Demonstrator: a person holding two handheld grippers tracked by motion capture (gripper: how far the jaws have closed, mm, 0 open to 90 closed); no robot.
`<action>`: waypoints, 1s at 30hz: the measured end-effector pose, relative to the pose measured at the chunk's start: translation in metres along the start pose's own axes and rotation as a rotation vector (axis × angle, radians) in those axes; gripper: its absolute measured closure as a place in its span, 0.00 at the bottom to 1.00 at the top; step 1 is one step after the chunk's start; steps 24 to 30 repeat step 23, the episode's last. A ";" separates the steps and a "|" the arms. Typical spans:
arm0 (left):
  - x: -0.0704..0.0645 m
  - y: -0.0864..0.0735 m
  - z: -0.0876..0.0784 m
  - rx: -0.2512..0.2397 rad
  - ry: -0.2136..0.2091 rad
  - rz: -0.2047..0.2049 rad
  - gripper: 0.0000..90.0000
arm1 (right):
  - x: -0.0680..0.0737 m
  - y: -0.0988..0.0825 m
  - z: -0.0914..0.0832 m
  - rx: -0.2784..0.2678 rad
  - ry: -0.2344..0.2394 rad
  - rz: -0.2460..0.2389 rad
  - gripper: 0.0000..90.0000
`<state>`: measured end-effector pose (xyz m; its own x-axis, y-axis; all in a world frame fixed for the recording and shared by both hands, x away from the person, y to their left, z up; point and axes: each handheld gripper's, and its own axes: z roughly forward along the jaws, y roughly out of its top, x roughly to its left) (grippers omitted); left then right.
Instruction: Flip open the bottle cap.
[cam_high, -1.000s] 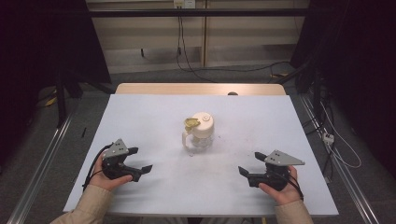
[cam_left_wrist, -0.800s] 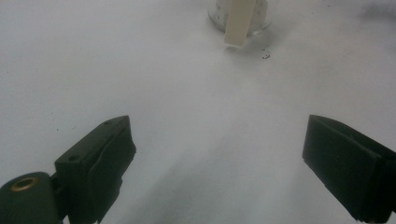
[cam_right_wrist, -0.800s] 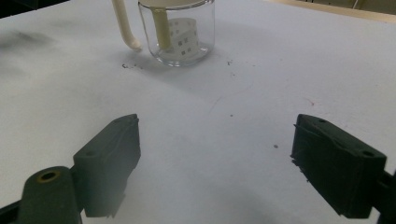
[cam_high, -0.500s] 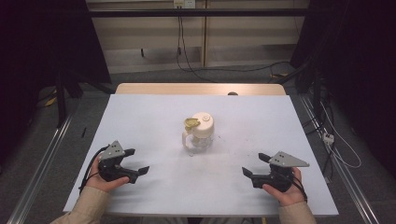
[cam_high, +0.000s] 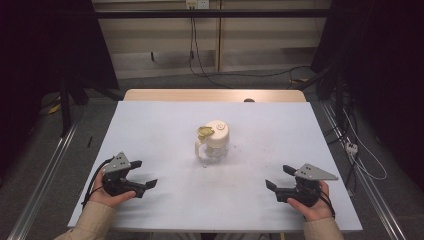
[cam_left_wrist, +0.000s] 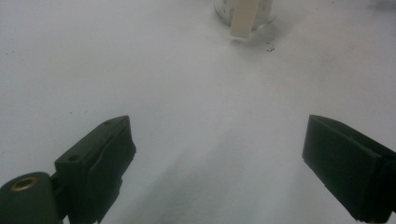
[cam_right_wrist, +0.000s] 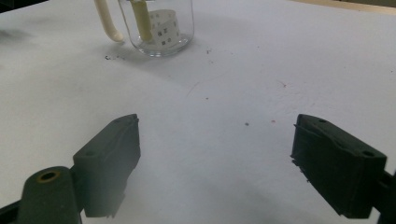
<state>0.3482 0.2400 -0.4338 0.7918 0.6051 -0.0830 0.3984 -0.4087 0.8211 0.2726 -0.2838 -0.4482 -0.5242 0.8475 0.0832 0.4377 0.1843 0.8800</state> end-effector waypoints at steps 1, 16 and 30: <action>0.001 0.000 0.000 0.003 0.001 0.006 0.09 | 0.000 0.000 0.000 -0.001 0.001 0.002 0.17; 0.001 -0.002 -0.001 -0.006 0.001 0.002 0.09 | 0.001 -0.004 0.001 0.002 0.002 -0.009 0.17; 0.001 -0.001 0.002 -0.006 0.002 0.003 0.10 | 0.002 -0.003 0.002 -0.001 0.003 -0.023 0.16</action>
